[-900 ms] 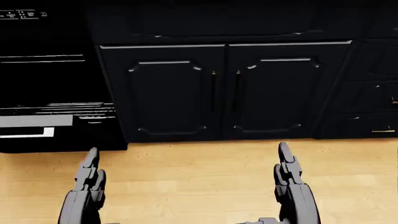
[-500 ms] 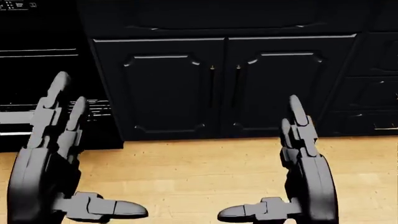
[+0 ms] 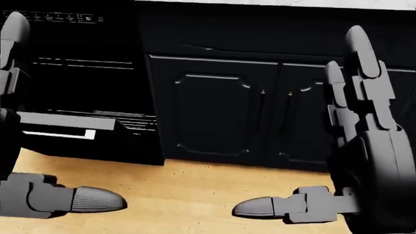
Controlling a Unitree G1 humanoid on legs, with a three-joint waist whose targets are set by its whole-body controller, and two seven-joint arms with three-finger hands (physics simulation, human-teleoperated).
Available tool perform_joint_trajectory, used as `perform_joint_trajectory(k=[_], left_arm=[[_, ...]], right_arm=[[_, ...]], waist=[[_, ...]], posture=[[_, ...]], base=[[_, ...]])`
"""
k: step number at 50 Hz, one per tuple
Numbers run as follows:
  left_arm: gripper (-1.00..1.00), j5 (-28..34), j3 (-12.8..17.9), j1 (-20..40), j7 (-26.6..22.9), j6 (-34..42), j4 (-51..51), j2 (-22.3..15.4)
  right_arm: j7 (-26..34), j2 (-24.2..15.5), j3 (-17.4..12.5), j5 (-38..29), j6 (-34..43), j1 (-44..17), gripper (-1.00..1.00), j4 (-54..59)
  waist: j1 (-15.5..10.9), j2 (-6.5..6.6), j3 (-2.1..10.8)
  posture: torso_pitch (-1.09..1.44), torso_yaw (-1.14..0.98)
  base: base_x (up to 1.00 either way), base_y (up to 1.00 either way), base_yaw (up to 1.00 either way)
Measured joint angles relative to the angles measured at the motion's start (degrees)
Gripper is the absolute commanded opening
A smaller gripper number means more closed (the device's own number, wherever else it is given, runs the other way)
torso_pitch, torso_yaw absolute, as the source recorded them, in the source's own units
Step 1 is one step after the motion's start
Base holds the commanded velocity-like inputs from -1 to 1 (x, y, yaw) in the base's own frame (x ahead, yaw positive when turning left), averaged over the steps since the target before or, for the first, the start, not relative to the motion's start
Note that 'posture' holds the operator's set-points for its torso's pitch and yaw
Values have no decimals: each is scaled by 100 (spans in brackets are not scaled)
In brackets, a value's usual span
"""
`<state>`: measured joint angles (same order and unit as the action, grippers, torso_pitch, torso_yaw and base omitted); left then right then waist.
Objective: Close the dishwasher door
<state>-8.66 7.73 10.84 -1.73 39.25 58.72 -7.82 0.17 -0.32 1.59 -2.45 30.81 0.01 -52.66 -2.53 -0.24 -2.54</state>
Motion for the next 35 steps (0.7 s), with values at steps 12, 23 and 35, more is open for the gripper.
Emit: perform_joint_trajectory(k=[12,23,35], left_arm=[[100,159,18,-25,-208,-70,-23,176],[100,28,107,-14,1,-7,-51,-2],[100,-255,156,79,81,-9,-20,-81]], right_arm=[[-30,0,38,-26,-203,76,100,123],[41,49,293,-66,-375,279,100,336],[-34,30,470,-222,-586,406,100,328]], waist=[[45,-12,6],[-97,134,33],[117,-307,15]], posture=[[0,0],[0,0],[0,0]], base=[[0,0,100],[0,0,100],[0,0,100]])
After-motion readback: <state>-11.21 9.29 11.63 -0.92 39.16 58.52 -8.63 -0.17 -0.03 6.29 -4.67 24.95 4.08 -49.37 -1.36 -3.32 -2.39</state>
